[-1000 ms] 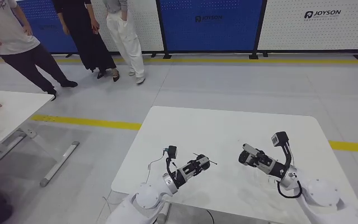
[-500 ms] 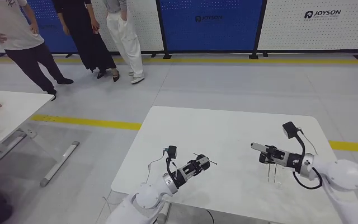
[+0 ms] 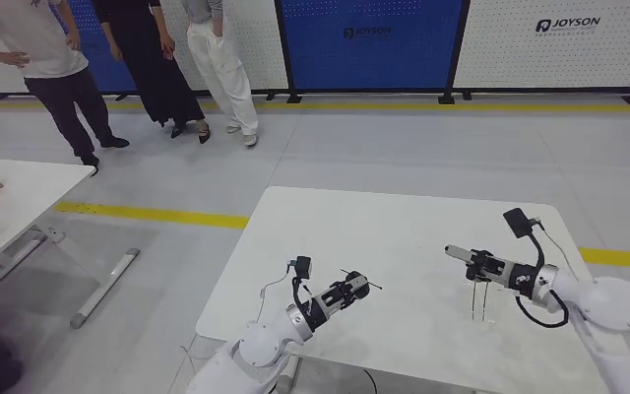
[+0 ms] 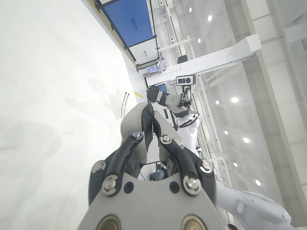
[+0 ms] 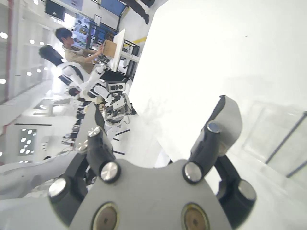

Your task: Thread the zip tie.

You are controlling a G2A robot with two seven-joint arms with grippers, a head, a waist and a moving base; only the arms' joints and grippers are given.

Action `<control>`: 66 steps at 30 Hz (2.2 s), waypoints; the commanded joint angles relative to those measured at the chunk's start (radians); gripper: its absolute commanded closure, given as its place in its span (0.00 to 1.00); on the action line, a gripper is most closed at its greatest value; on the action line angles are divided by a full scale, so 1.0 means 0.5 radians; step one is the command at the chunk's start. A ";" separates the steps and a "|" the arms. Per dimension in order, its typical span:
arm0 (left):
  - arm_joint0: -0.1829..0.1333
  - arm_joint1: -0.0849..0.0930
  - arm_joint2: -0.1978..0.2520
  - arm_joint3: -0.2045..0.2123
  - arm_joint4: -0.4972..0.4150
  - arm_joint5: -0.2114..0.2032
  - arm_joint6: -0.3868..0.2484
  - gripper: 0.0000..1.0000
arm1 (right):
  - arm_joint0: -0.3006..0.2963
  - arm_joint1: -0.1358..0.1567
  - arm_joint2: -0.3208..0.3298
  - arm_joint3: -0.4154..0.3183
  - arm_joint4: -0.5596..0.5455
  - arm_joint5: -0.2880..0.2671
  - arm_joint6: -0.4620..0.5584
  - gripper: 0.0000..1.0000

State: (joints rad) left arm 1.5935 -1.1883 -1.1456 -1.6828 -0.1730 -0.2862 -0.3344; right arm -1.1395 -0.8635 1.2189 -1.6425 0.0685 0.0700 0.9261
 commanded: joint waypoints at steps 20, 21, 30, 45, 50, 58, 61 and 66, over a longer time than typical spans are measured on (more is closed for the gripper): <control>0.000 0.000 0.000 0.000 0.000 0.000 0.000 1.00 | 0.173 0.062 0.026 -0.025 -0.388 0.124 0.714 0.00; 0.000 0.000 0.000 0.000 0.000 0.000 0.000 1.00 | 0.168 0.064 0.018 -0.032 -0.423 0.137 0.720 0.00; 0.000 0.000 0.000 0.000 0.000 0.000 0.000 1.00 | 0.362 0.039 -0.288 -0.093 -0.906 0.527 0.923 0.00; 0.000 0.000 0.000 0.000 0.000 0.000 0.000 1.00 | 0.385 0.024 -0.375 -0.008 -1.018 0.499 0.804 0.00; 0.000 0.000 0.000 0.000 0.000 0.000 0.000 1.00 | 0.291 0.025 -0.359 -0.048 -1.009 0.406 0.639 0.00; 0.000 0.000 0.000 0.000 0.000 0.000 0.000 1.00 | 0.286 0.013 -0.376 0.027 -0.940 0.361 0.667 0.00; 0.000 0.000 0.000 0.000 0.000 0.000 0.000 1.00 | 0.286 0.013 -0.376 0.027 -0.940 0.361 0.667 0.00; 0.000 0.000 0.000 0.000 0.000 0.000 0.000 1.00 | 0.280 0.013 -0.377 0.029 -0.935 0.356 0.657 0.00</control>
State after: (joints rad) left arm 1.5935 -1.1883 -1.1456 -1.6828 -0.1730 -0.2862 -0.3344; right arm -0.9969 -0.8569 1.0310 -1.6288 -0.4016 0.2500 1.2594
